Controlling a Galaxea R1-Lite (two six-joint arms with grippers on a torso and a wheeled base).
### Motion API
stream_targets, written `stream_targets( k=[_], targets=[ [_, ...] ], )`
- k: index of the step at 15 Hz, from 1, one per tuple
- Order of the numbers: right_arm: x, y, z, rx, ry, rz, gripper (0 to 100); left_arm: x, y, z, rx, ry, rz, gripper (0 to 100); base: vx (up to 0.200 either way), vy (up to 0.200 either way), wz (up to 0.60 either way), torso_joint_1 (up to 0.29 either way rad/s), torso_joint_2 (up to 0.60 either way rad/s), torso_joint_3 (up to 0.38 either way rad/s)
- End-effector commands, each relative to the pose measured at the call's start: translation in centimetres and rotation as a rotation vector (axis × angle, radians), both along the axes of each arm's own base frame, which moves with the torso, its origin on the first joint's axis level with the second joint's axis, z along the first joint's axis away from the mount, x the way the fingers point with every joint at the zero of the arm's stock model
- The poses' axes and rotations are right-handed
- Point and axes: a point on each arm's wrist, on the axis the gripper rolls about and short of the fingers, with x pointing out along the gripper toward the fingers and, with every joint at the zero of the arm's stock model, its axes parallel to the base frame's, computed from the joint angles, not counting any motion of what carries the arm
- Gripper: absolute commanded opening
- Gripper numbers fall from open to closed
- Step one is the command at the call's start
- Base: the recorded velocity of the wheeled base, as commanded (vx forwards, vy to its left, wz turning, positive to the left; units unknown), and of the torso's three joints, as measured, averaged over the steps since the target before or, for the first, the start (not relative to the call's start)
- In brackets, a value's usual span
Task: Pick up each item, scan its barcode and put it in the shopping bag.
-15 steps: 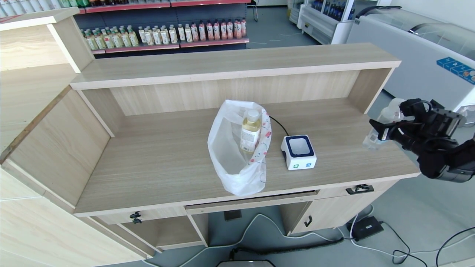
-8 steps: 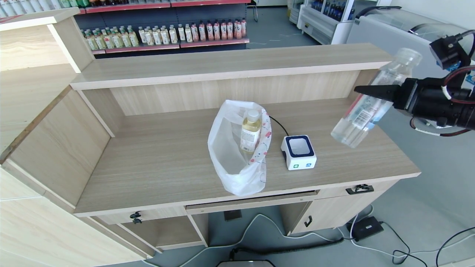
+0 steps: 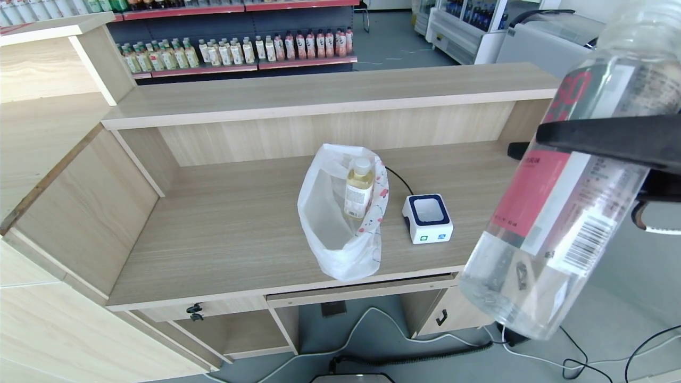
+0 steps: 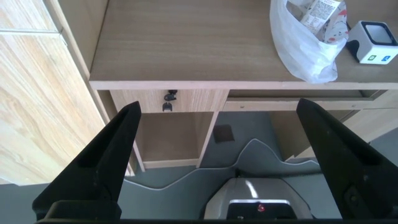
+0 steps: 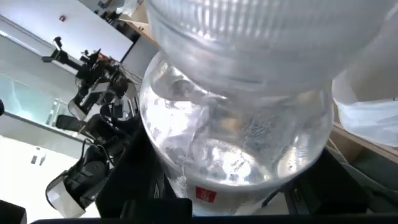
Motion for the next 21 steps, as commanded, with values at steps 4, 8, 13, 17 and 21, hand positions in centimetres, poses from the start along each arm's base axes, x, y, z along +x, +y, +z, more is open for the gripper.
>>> stream_targets(
  k=[4,8,13,17,21],
  targets=[
    [-1.7,-0.1,0.1,0.008,-0.030,0.051,0,0.0,0.0,0.0,0.000,0.001,0.000,100,0.000,0.000,0.00,0.000,0.00,0.000],
    [-2.4,-0.7,-2.1,-0.050,-0.050,0.041,0,0.0,0.0,0.0,0.000,0.001,0.000,100,0.000,0.000,0.00,0.000,0.00,0.000],
    [-2.4,-0.9,-3.7,-0.088,-0.038,0.032,0,0.0,0.0,0.0,0.000,0.000,0.000,100,0.000,0.000,0.00,0.000,0.00,0.000],
    [-2.0,-1.2,-4.8,-0.131,-0.062,0.006,0,0.0,0.0,0.0,0.000,0.001,0.000,100,0.000,0.000,0.00,0.000,0.00,0.000],
    [-1.9,-1.3,-4.7,-0.132,-0.063,-0.002,0,0.0,0.0,0.0,0.000,0.000,0.000,100,0.000,0.000,0.00,0.000,0.00,0.000]
  ],
)
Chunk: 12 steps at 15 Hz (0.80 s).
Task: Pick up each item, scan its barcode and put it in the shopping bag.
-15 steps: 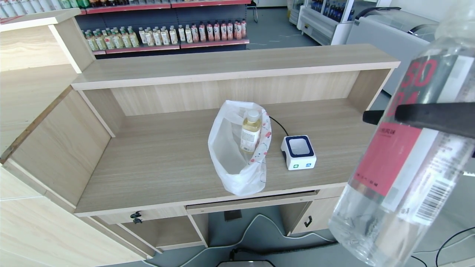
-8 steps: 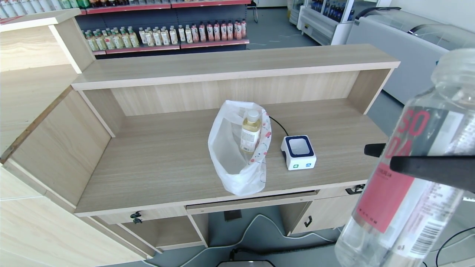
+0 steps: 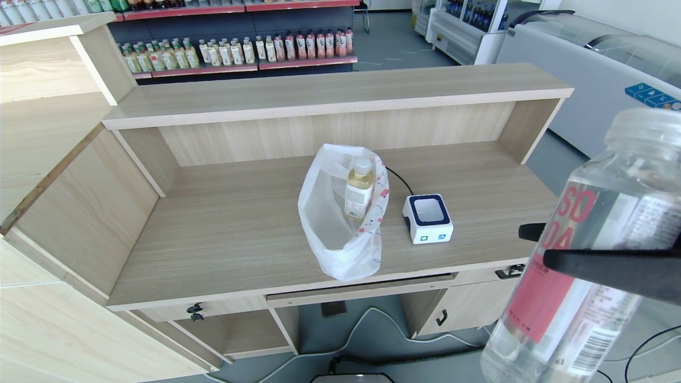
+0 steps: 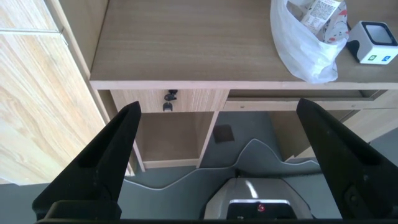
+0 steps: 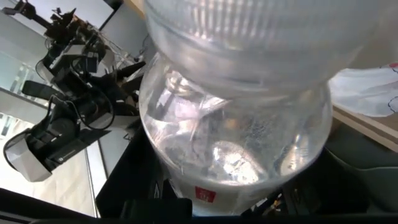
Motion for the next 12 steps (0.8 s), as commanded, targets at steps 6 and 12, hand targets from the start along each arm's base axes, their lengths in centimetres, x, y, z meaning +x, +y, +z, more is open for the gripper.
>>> stream_targets(
  k=[6,12],
  targets=[
    [0.3,0.1,0.0,-0.002,0.001,-0.004,0,0.0,0.0,0.0,0.000,0.001,0.000,100,0.000,0.000,0.00,0.000,0.00,0.000],
    [10.7,-3.3,-1.4,-0.162,-0.421,-0.416,0,0.0,0.0,0.0,0.000,0.001,0.000,100,0.000,0.000,0.00,0.000,0.00,0.000]
  ],
)
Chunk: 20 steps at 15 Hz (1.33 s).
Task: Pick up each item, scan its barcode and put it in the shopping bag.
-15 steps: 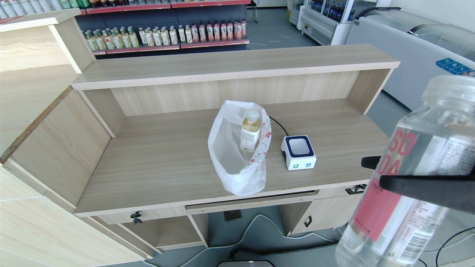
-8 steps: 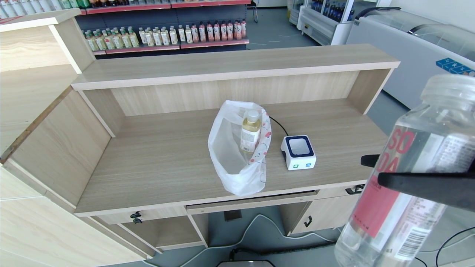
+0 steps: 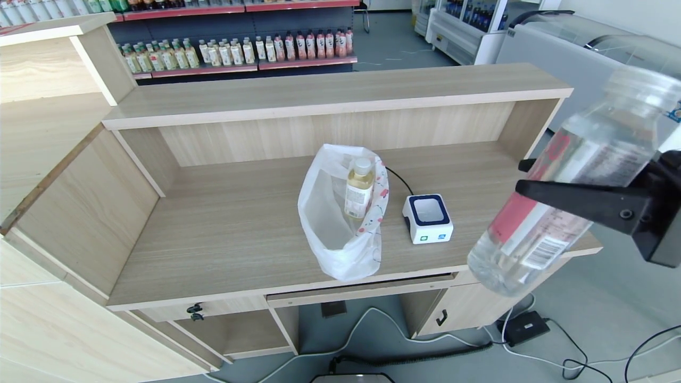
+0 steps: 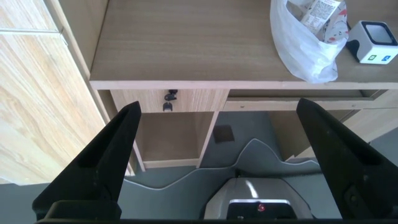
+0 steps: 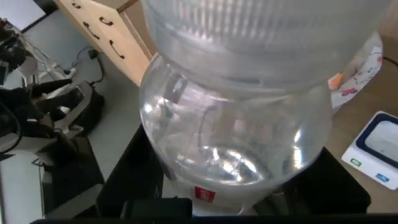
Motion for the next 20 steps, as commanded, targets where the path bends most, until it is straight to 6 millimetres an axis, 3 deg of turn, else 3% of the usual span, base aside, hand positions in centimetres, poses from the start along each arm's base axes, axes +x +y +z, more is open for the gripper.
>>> stream_targets(
  k=[1,5,9,13,20],
  targets=[
    [9.4,-3.2,-3.0,-0.121,-0.182,-0.274,0,0.0,0.0,0.0,0.000,0.002,0.000,100,0.000,0.000,0.00,0.000,0.00,0.000],
    [16.9,-6.1,-6.4,-0.267,-0.438,-0.404,0,0.0,0.0,0.0,0.000,0.000,0.000,100,0.000,0.000,0.00,0.000,0.00,0.000],
    [21.9,-6.3,-8.3,-0.410,-0.718,-0.268,0,0.0,0.0,0.0,0.000,0.000,0.000,100,0.000,0.000,0.00,0.000,0.00,0.000],
    [24.1,-6.0,-10.6,-0.444,-0.887,-0.122,0,0.0,0.0,0.0,0.000,0.000,0.000,100,0.000,0.000,0.00,0.000,0.00,0.000],
    [25.9,-6.8,-14.7,-0.442,-0.961,-0.105,0,0.0,0.0,0.0,0.000,0.002,0.000,100,0.000,0.000,0.00,0.000,0.00,0.000]
  ],
)
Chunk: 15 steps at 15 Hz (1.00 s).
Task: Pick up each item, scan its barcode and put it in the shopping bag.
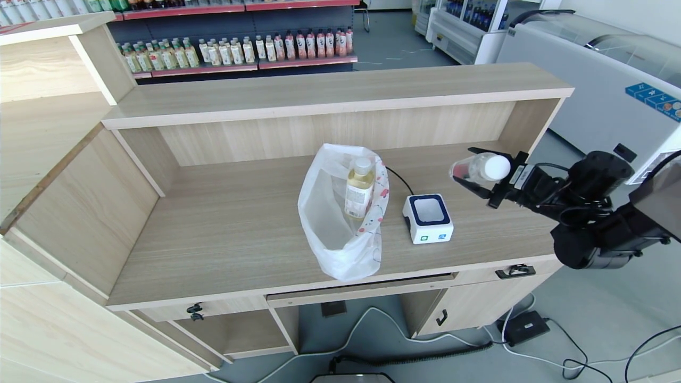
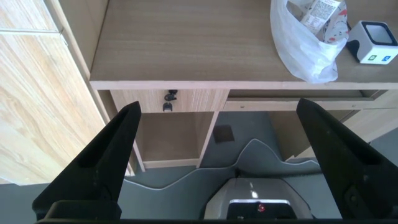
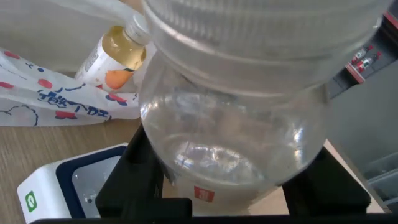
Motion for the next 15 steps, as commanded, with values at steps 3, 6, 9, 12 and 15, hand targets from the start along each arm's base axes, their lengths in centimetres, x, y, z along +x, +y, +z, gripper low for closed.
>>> stream_targets(
  k=[3,6,9,12,15],
  targets=[
    [1.2,-0.2,-2.4,-0.005,0.022,0.003,0,0.0,0.0,0.0,0.000,0.001,0.000,100,0.000,0.000,0.00,0.000,0.00,0.000],
    [1.5,-0.2,-2.8,-0.007,0.010,0.005,0,0.0,0.0,0.0,0.000,0.001,-0.002,100,0.000,0.000,0.00,0.000,0.00,0.000],
    [2.6,0.0,-2.8,-0.005,-0.020,0.012,0,0.0,0.0,0.0,0.000,0.001,0.000,100,0.000,0.000,0.00,0.000,0.00,0.000],
    [3.2,0.3,-3.5,-0.007,-0.016,0.025,0,0.0,0.0,0.0,0.000,0.001,0.000,100,0.000,0.000,0.00,0.000,0.00,0.000],
    [4.0,1.1,-3.9,0.001,-0.020,0.046,0,0.0,0.0,0.0,0.000,0.001,0.000,100,0.000,0.000,0.00,0.000,0.00,0.000]
  ],
)
